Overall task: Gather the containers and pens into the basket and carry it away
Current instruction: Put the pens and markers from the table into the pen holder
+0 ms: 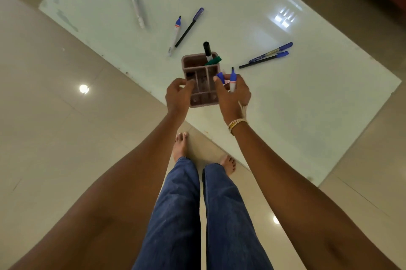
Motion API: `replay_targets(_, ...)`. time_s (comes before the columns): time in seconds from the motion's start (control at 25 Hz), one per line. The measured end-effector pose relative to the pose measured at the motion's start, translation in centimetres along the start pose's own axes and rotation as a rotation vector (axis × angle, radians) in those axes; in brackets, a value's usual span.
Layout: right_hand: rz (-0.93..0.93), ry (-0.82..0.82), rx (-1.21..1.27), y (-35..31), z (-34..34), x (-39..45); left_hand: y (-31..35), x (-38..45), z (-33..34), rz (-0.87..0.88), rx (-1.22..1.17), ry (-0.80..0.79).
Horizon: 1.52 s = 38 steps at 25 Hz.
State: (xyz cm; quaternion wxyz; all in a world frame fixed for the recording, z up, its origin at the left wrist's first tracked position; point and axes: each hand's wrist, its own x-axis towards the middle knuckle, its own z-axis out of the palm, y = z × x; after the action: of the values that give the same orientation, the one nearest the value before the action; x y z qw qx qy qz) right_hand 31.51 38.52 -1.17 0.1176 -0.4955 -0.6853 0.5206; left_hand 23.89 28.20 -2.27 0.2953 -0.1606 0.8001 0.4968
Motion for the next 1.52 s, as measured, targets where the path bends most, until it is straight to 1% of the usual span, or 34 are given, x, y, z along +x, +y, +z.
replay_targets(0.08,-0.116,0.0,-0.024,-0.8,1.5,-1.7,0.9,-0.3,-0.9,-0.031,-0.064,-0.112)
replay_targets(0.16,-0.199,-0.024,-0.048,-1.8,2.8,-2.9,1.1,-0.3,-1.8,-0.069,-0.1,-0.182)
replay_targets(0.24,-0.191,-0.093,-0.08,-2.6,3.9,-3.6,1.4,-0.5,-2.8,-0.132,-0.186,-0.276)
replay_targets(0.32,-0.146,-0.148,-0.091,-3.2,4.6,-3.6,1.5,-0.4,-3.5,-0.133,-0.205,-0.343)
replay_targets(0.4,-0.146,-0.205,-0.11,-3.6,5.1,-3.5,1.7,-0.3,-4.1,-0.08,-0.217,-0.34)
replay_targets(0.44,-0.156,-0.249,-0.121,-3.7,5.3,-3.5,2.0,-0.3,-4.4,-0.084,-0.259,-0.311)
replay_targets(0.56,-0.204,-0.36,-0.128,-3.5,5.9,-4.1,3.0,0.5,-5.5,-0.192,-0.456,-0.245)
replay_targets(0.8,-0.427,-0.39,-0.255,-3.4,6.4,-4.3,3.2,1.7,-6.7,-0.207,-0.54,-0.262)
replay_targets(0.92,-0.484,-0.379,-0.294,-3.5,6.6,-4.1,3.1,2.1,-7.3,-0.19,-0.531,-0.274)
replay_targets(1.12,-0.479,-0.332,-0.341,-3.5,6.6,-4.0,3.1,2.4,-7.6,-0.174,-0.492,-0.307)
replay_targets(1.28,-0.445,-0.384,-0.378,-4.3,6.3,-3.7,3.1,2.2,-7.7,-0.107,-0.358,-0.427)
replay_targets(1.36,-0.344,-0.42,-0.314,-4.9,6.2,-3.4,3.1,1.9,-7.9,-0.128,-0.363,-0.486)
replay_targets(1.52,-0.092,-0.509,-0.156,-6.0,6.0,-3.2,3.0,1.7,-7.8,-0.223,-0.487,-0.567)
